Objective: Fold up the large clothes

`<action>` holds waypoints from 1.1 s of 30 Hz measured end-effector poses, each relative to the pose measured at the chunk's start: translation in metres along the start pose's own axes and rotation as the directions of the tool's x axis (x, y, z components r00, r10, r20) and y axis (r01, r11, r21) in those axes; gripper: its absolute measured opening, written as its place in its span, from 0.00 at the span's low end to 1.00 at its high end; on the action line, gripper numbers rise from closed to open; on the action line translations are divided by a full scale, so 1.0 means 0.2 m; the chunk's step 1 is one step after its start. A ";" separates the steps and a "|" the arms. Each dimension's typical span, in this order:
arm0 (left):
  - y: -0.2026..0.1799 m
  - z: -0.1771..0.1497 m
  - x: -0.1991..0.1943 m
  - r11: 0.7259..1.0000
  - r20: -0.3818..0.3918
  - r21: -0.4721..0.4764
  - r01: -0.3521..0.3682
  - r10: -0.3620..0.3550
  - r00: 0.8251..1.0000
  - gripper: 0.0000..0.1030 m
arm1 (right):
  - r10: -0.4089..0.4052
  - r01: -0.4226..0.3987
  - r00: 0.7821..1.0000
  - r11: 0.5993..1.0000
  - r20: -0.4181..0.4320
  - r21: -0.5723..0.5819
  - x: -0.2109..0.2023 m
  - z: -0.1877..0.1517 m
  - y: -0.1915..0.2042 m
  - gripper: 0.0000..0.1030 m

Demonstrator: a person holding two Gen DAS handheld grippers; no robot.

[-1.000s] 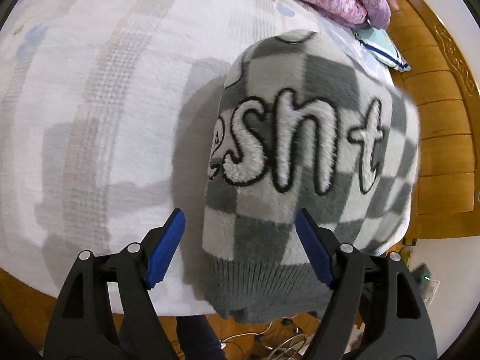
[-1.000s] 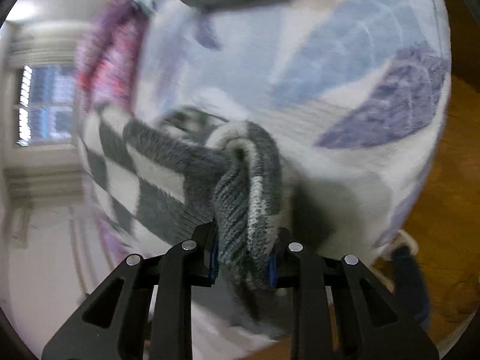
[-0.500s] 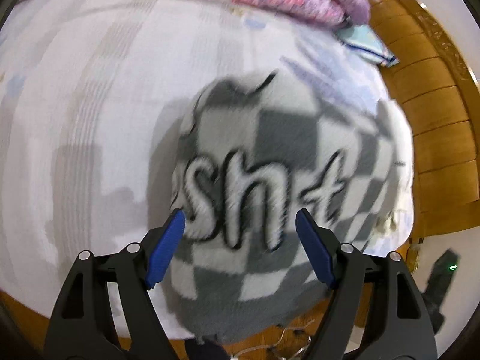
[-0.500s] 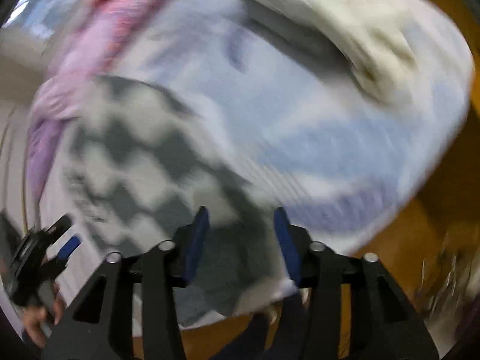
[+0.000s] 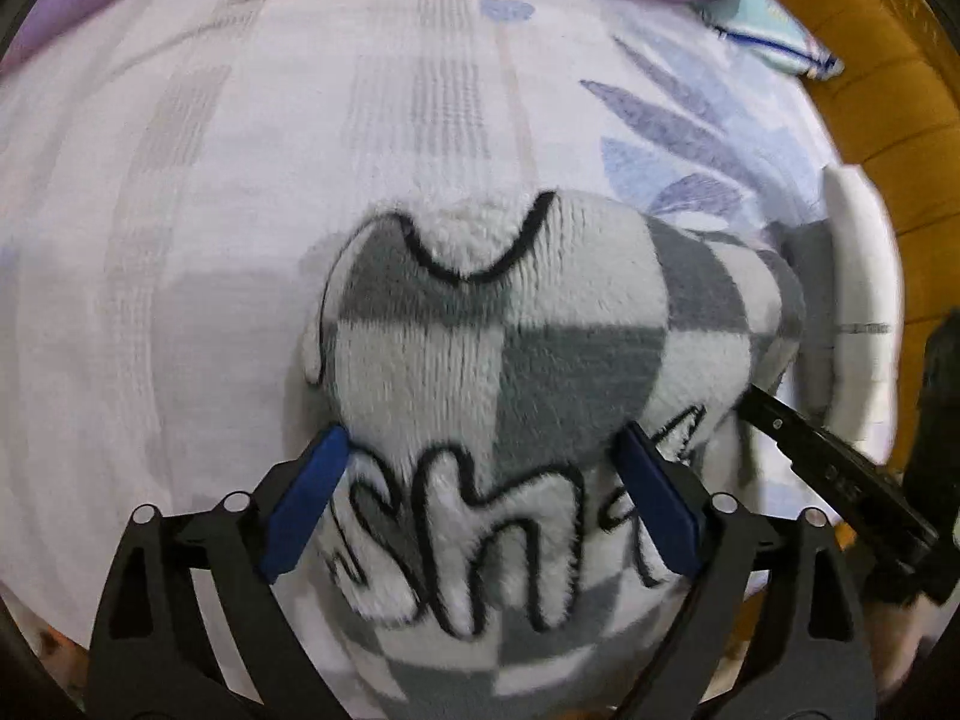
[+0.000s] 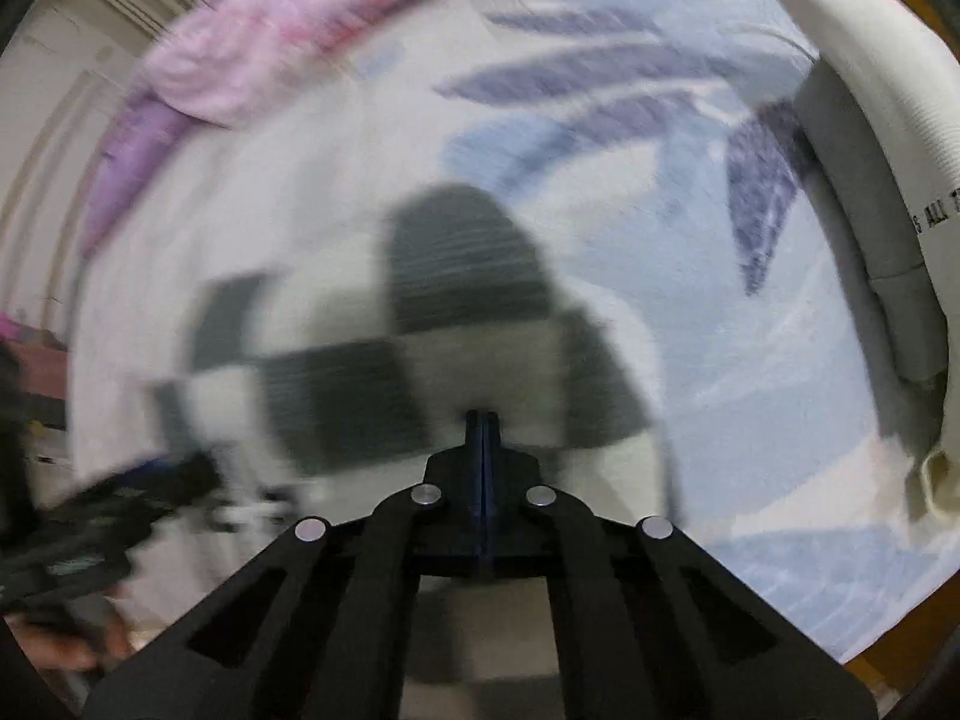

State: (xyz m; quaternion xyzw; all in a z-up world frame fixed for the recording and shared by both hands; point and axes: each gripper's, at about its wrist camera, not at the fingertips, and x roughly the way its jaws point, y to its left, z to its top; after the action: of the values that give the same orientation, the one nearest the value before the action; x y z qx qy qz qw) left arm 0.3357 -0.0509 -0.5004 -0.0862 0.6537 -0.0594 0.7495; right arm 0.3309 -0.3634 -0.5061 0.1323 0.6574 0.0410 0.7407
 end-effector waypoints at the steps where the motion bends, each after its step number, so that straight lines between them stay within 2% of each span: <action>1: -0.01 0.02 0.03 1.000 -0.007 0.009 -0.014 0.015 1.000 0.91 | -0.005 0.005 1.000 1.000 -0.016 0.009 0.05 0.01 -0.05 0.00; 4: -0.04 0.07 0.12 0.996 -0.030 0.028 -0.080 0.081 0.996 0.94 | 0.013 -0.011 0.998 1.000 -0.063 0.029 0.13 0.06 -0.14 0.00; 6: -0.04 0.09 0.16 0.995 -0.043 0.022 -0.095 0.096 0.994 0.96 | 0.004 -0.002 0.996 1.000 -0.084 0.019 0.17 0.09 -0.15 0.00; 9: -0.04 0.11 0.19 0.994 -0.049 0.023 -0.102 0.104 0.993 0.96 | -0.009 0.011 0.995 1.000 -0.103 0.018 0.15 0.08 -0.14 0.00; 13: -0.06 0.11 0.19 0.993 -0.048 0.035 -0.110 0.112 0.993 0.96 | 0.019 -0.012 0.993 0.998 -0.118 0.059 0.17 0.10 -0.20 0.00; 16: -0.04 0.10 0.16 0.996 -0.054 0.023 -0.086 0.087 0.995 0.96 | 0.005 0.000 0.994 0.999 -0.109 0.046 0.09 0.07 -0.16 0.00; 18: 0.00 0.06 0.09 0.999 -0.048 -0.001 -0.042 0.042 0.998 0.96 | 0.017 -0.013 0.996 0.999 -0.085 0.046 0.00 0.04 -0.14 0.00; 20: 0.05 0.02 0.04 0.999 -0.052 -0.053 0.002 -0.005 0.999 0.96 | 0.038 -0.035 0.998 0.998 -0.049 0.049 -0.11 -0.02 -0.10 0.06; 22: 0.08 -0.04 0.00 0.995 -0.056 -0.093 0.034 -0.040 0.998 0.96 | 0.058 -0.057 0.998 0.997 -0.028 0.049 -0.19 -0.10 -0.07 0.06; 25: 0.11 -0.20 -0.05 0.992 -0.063 -0.119 0.051 -0.059 0.996 0.96 | 0.085 -0.084 0.996 0.996 -0.026 0.044 -0.26 -0.27 0.00 0.06; 28: 0.09 -0.32 -0.01 0.991 -0.111 -0.117 0.063 -0.076 0.991 0.96 | 0.093 -0.090 0.994 0.995 -0.063 0.039 -0.21 -0.37 0.06 0.07; 31: 0.07 -0.37 0.09 0.997 -0.137 -0.078 -0.004 -0.007 0.990 0.96 | 0.092 -0.087 0.991 0.995 -0.092 0.055 -0.06 -0.41 0.05 0.05; 33: 0.08 -0.35 0.14 0.997 -0.148 -0.076 -0.015 0.004 0.989 0.96 | 0.090 -0.086 0.991 0.995 -0.099 0.042 0.02 -0.40 0.03 0.02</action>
State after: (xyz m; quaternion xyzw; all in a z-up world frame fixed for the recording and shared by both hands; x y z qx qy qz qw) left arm 0.2695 -0.0444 -0.5397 -0.1075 0.7096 -0.0368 0.6954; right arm 0.2533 -0.3449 -0.5161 0.1726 0.6883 0.0679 0.7013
